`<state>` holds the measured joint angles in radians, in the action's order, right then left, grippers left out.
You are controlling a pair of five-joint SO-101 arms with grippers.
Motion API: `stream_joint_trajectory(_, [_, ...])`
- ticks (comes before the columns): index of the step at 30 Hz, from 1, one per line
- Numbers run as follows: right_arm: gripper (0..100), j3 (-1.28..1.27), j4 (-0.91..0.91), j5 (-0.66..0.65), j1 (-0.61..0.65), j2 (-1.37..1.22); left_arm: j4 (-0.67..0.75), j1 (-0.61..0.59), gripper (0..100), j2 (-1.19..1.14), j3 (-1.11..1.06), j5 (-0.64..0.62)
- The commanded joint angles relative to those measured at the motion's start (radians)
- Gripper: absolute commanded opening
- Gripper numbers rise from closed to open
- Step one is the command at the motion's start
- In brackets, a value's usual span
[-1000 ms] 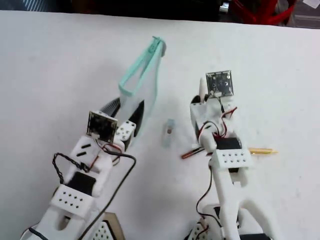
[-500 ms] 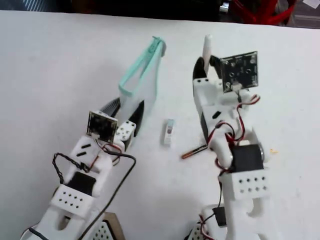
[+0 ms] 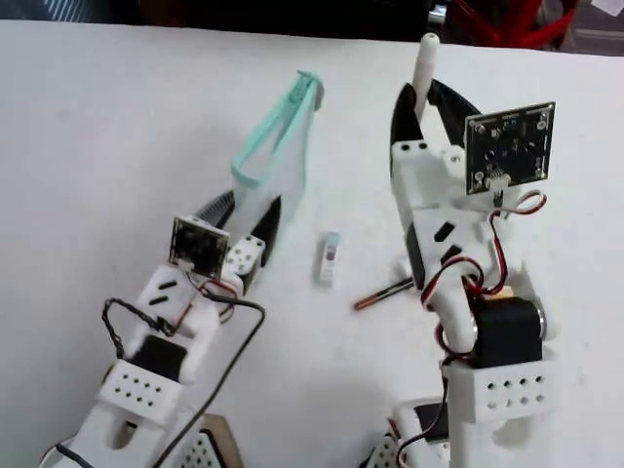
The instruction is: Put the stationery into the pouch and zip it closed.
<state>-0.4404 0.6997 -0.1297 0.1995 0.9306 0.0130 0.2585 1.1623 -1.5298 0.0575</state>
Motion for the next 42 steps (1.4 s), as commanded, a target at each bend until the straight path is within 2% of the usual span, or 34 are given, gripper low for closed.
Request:
stream_joint_trajectory(1, [1.7, 0.048, -0.041, -0.003, 0.048, 0.015, 0.018, -0.002, 17, 0.010, 0.003, 0.009])
stream_joint_trajectory(16, [1.7, 0.051, -0.292, -0.009, 0.305, 0.008, 0.018, -0.002, 17, 0.010, 0.002, 0.009])
stream_joint_trajectory(25, [1.8, 0.163, -0.303, -0.011, 0.440, -0.042, 0.018, -0.002, 17, 0.010, 0.002, 0.009])
stream_joint_trajectory(33, [1.8, 0.373, -0.294, -0.011, 0.453, -0.348, 0.018, -0.002, 17, 0.010, 0.002, 0.009])
stream_joint_trajectory(42, [1.8, 0.390, -0.225, -0.011, 0.447, -0.386, 0.018, -0.002, 17, 0.010, 0.002, 0.009])
